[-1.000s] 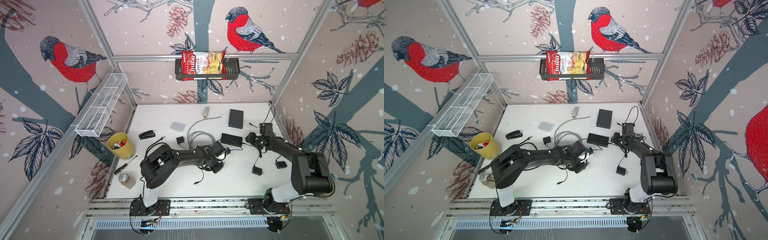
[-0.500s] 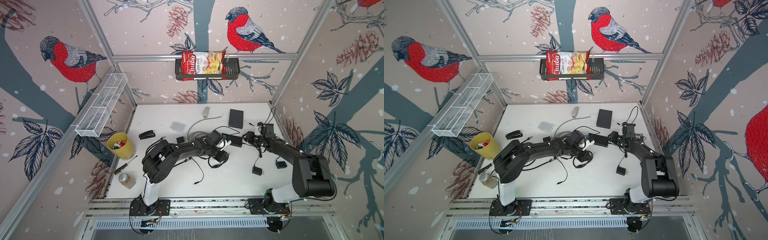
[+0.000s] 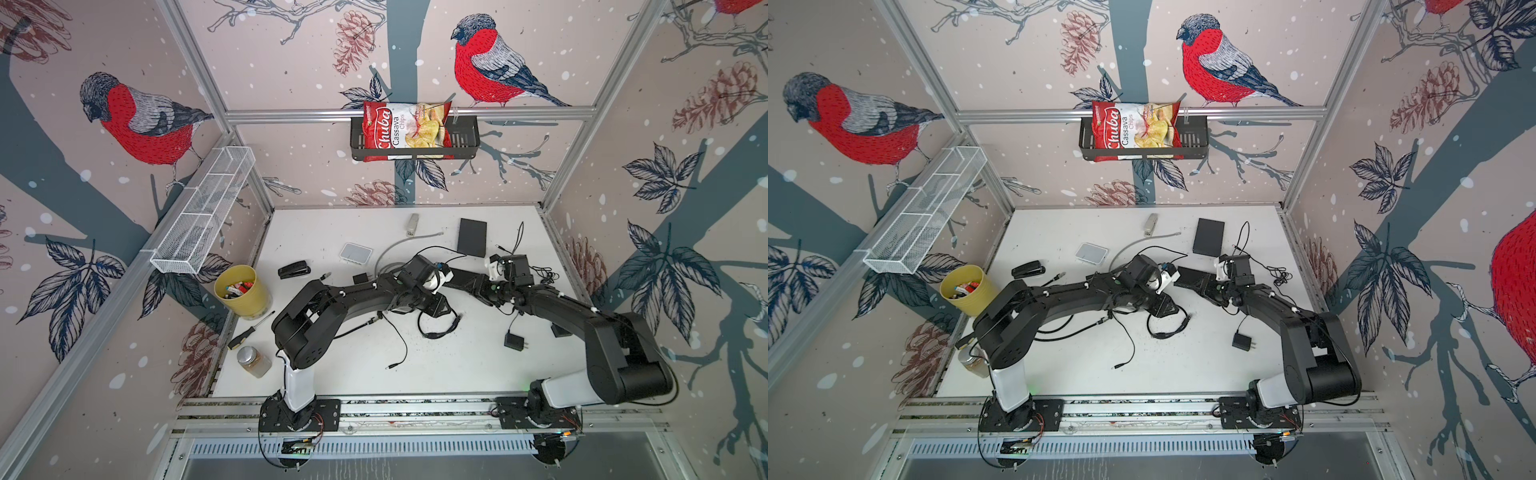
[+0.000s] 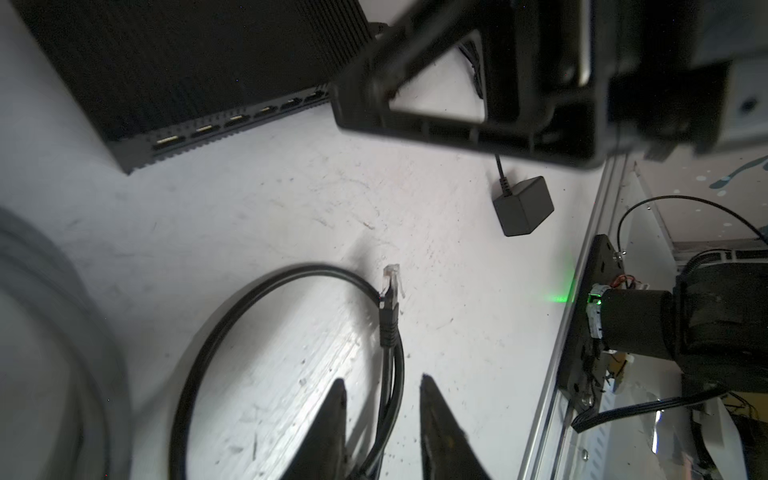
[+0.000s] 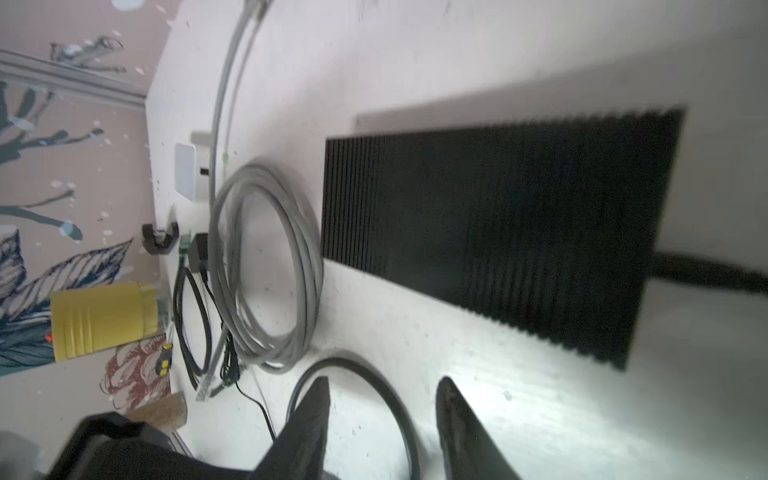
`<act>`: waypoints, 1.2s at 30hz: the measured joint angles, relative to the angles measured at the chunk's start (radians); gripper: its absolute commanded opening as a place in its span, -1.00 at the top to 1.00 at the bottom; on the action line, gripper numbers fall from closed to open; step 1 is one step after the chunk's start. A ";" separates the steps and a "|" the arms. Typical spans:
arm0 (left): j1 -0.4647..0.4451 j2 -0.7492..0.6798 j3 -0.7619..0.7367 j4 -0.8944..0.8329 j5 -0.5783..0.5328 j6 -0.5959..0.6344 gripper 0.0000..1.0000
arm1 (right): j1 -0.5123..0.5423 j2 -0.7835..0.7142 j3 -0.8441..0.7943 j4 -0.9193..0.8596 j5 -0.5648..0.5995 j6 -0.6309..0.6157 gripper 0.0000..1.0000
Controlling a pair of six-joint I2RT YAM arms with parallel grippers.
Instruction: Insert the plug into the switch port
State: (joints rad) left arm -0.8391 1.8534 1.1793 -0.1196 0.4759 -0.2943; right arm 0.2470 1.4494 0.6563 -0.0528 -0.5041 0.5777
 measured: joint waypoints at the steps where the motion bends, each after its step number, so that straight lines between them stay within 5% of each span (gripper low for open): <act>1: 0.000 -0.006 -0.003 -0.004 -0.019 0.000 0.28 | 0.013 -0.001 -0.006 -0.016 0.006 -0.002 0.10; 12: 0.004 -0.015 -0.011 -0.016 -0.198 0.000 0.22 | 0.074 -0.027 -0.103 -0.052 0.060 0.028 0.16; 28: 0.002 -0.015 -0.032 -0.020 -0.237 0.029 0.21 | 0.112 -0.041 -0.144 -0.019 0.063 0.104 0.68; 36: -0.115 -0.031 -0.030 -0.017 -0.322 0.143 0.02 | 0.112 -0.044 -0.145 -0.023 0.063 0.131 0.77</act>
State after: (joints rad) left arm -0.9543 1.8229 1.1496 -0.1364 0.1535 -0.1509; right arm 0.3592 1.4055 0.5110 -0.0757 -0.4416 0.7090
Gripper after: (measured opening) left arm 0.470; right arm 0.146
